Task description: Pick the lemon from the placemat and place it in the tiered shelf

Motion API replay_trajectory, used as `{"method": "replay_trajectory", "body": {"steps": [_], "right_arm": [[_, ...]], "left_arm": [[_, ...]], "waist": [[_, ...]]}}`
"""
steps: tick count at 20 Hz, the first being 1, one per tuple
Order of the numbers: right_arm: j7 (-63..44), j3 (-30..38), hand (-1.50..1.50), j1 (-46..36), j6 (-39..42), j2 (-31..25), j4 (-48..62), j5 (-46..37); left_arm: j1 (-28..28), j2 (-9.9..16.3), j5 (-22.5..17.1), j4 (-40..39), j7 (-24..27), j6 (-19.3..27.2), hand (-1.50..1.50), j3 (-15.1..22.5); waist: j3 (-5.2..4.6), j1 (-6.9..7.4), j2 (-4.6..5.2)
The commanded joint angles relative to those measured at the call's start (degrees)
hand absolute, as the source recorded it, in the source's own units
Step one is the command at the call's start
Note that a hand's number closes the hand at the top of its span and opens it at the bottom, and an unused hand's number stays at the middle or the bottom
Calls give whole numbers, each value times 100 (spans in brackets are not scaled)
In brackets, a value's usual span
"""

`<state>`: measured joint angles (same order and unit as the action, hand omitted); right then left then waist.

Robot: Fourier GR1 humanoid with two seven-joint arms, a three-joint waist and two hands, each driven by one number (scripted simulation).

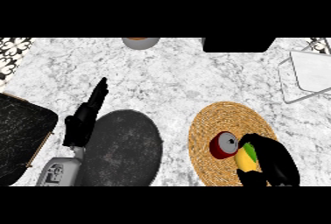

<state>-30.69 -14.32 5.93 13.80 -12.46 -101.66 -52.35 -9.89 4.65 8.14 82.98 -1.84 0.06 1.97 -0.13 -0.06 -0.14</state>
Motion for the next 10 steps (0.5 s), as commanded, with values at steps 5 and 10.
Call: {"method": "replay_trajectory", "body": {"steps": [5, 10], "right_arm": [[-304, 227, 150, -408, 186, 308, 64, -168], [-444, 387, 150, -701, 220, 526, 76, -138]], "left_arm": [[-261, 15, -59, -48, -123, -101, 0, -180], [180, -120, 124, -92, 241, -41, 0, 11]], "waist": [[12, -3, 14], [12, 2, 11]]}}
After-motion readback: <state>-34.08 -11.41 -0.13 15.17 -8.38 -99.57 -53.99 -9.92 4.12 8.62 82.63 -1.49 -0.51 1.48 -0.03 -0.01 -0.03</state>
